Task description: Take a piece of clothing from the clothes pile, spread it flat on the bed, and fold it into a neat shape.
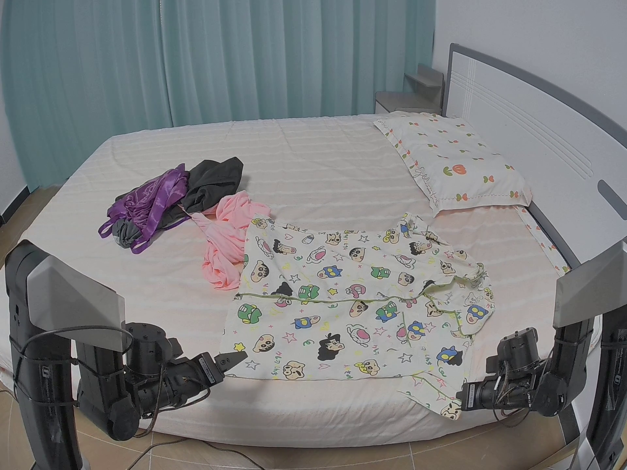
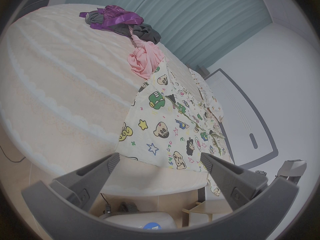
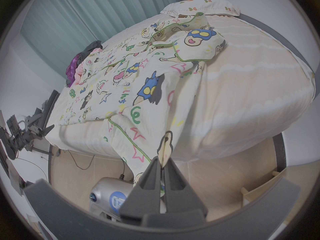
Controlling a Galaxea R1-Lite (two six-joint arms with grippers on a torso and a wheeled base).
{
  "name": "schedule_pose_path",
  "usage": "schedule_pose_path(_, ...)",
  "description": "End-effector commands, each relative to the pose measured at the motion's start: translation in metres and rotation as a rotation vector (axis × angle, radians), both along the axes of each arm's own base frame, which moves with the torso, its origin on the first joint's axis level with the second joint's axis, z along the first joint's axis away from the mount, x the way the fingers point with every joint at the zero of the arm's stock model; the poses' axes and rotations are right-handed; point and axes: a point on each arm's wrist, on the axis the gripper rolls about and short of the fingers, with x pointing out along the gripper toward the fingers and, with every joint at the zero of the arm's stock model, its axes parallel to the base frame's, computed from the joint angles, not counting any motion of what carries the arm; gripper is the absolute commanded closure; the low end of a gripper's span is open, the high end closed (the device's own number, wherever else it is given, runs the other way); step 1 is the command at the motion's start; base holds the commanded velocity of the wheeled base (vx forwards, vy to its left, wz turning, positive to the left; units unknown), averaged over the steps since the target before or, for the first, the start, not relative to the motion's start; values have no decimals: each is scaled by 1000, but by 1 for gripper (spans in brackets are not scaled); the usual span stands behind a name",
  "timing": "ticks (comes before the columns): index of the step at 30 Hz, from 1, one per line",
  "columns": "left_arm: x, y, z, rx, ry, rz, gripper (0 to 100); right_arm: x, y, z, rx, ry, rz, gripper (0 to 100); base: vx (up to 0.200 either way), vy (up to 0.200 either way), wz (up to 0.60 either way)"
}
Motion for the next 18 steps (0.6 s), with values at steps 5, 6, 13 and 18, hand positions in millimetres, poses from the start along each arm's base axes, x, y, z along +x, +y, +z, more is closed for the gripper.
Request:
schedule_pose_path(5,8,-12,-10,28,-24,17,0,-12,-22,4,-56,10,24,100,0,0,0)
schedule_pose_path(6,9,-13,-11,30,-25,19,0,-13,-24,4,-67,13,28,100,0,0,0)
schedule_pose_path(13,15,-15,-16,65,-44,24,0,-17,-28,4,-92,7,80,100,0,0,0)
schedule_pose_path(18,15,-15,-21,73,-33,21,0,-22,-28,4,-73,0,95,100,0,0,0)
